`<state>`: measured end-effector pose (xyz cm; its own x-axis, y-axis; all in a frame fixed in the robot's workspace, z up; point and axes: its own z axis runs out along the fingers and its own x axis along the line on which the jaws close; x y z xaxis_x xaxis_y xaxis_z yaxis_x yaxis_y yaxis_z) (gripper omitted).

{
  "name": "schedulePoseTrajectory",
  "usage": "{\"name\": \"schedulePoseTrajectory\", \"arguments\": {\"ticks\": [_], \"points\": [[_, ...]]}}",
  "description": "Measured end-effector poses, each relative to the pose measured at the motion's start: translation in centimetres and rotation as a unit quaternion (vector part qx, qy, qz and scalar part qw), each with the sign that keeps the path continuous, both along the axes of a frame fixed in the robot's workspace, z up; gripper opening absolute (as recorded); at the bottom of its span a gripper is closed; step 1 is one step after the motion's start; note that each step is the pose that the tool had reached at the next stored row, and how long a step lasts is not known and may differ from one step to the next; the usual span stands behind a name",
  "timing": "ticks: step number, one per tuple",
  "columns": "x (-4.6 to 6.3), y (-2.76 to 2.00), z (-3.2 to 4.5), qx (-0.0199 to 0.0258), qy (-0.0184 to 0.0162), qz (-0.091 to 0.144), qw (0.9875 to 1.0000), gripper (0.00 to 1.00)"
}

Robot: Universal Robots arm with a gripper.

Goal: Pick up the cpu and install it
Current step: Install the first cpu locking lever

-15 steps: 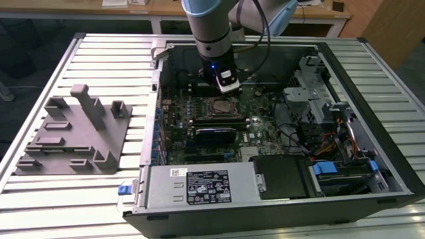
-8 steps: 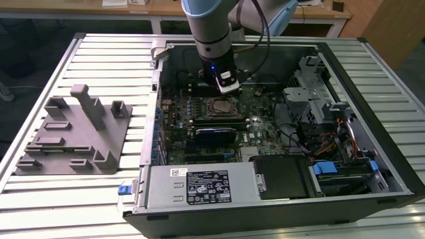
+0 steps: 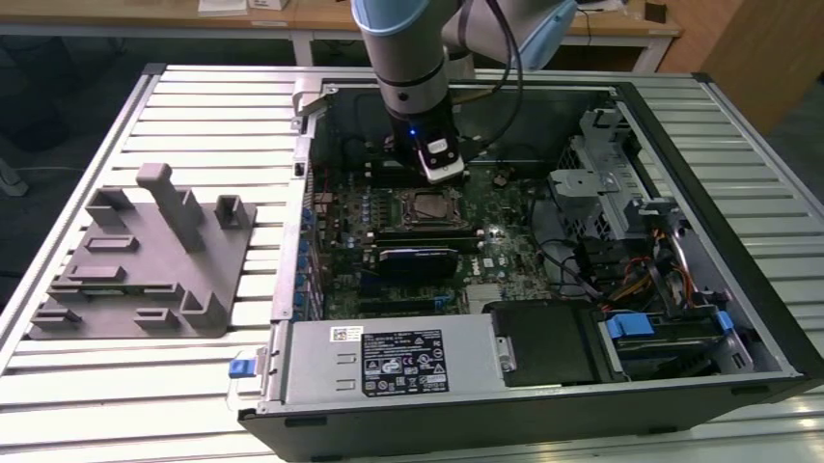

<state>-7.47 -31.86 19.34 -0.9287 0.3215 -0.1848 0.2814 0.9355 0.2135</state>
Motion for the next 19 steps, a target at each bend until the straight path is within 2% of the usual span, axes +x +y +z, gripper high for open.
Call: {"name": "schedulePoseTrajectory", "arguments": {"ticks": [2,4,8,13,19], "points": [[0.00,-0.01,-0.04,-0.0033,-0.0004,0.000,1.0000,0.11],[0.01,-0.01,-0.17,-0.0047,-0.0008,0.000,1.0000,0.11],[-0.01,-0.02,-0.37,-0.0048,-0.0007,0.000,1.0000,0.11],[0.00,-0.01,-0.38,-0.0028,-0.0009,0.000,1.0000,0.11],[0.00,-0.01,0.33,-0.0028,-0.0009,0.000,1.0000,0.11]]}}
